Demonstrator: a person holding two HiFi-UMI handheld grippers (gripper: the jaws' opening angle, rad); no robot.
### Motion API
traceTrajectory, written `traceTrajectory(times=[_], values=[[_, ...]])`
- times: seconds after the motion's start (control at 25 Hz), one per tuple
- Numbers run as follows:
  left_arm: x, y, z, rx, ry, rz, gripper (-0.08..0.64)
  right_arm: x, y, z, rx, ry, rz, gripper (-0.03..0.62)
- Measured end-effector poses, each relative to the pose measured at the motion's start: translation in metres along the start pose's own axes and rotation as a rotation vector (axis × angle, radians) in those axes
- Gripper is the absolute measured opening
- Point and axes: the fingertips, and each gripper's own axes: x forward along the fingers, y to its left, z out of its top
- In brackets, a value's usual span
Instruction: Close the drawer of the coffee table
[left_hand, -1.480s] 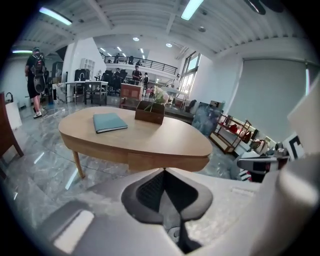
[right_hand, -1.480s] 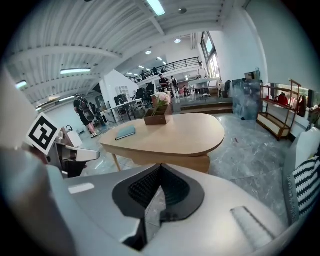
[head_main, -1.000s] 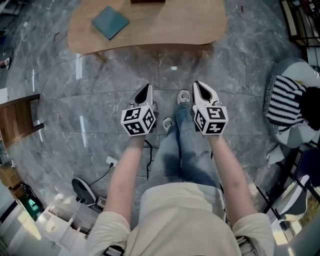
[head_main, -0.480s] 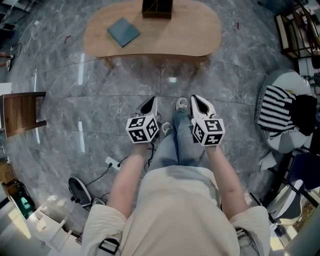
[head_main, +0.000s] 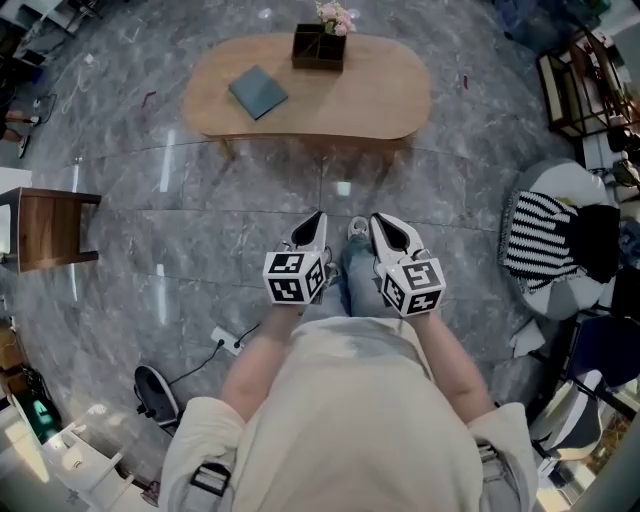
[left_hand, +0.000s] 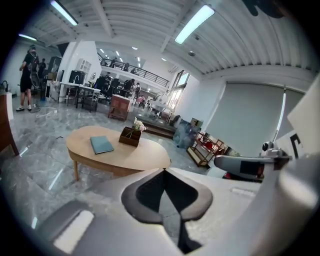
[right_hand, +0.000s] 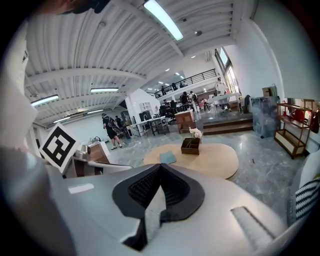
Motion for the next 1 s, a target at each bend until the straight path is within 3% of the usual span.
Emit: traceTrajectory(times=[0.48,0.64,1.0], values=[[-0.036,-0.02,0.042,-0.079,-0.08,-0.046,0.002,-0.028,0.025,0.048,-0.028,-0.071,0.06,0.0],[-0.044,-0.02,0.047,-0.073,-0.094,-0.042,0.002,-0.03,0.03,0.052,-0.069,-0.08,0.068,-0.003],[-0.052,-0.018,0.05,-0.079,-0.109,-0.052,0.002,-0.029,0.038,0.06,-0.06,-0.118,0.072,-0.003]])
